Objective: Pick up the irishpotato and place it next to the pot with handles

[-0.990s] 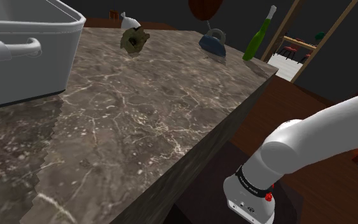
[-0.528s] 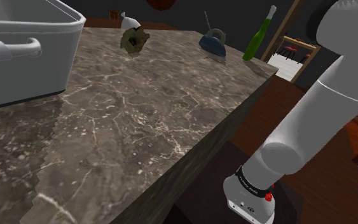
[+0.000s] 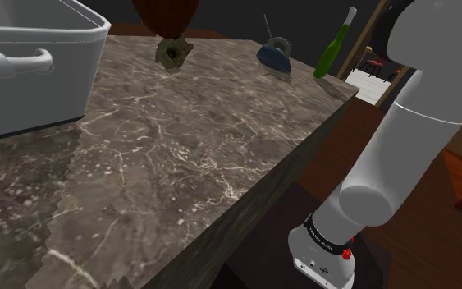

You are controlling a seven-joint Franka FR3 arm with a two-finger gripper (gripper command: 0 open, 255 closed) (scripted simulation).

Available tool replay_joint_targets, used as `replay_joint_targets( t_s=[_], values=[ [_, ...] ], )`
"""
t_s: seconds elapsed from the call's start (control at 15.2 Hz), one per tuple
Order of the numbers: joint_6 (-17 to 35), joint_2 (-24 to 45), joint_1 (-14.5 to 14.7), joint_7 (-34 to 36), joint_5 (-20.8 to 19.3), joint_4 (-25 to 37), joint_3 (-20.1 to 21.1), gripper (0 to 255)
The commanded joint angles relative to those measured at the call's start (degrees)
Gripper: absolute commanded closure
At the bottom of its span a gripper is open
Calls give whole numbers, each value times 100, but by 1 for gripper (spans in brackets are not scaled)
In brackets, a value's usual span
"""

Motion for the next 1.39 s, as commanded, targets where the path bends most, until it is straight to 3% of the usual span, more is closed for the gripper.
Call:
replay_joint_targets(
  t_s=[0.0, 0.2, 0.33, 0.73, 1.32],
  values=[
    [313, -341, -457, -161, 419, -412, 23, 255],
    [764, -1018, -1011, -563, 1143, -1028, -184, 255],
    [1006, -1385, -1090, -785, 1506, -1384, -465, 255],
    [1593, -2075, -995, -1165, 2109, -2293, -1075, 255],
    [2339, -2628, -774, -1408, 2516, -3402, -1495, 255]
  ],
)
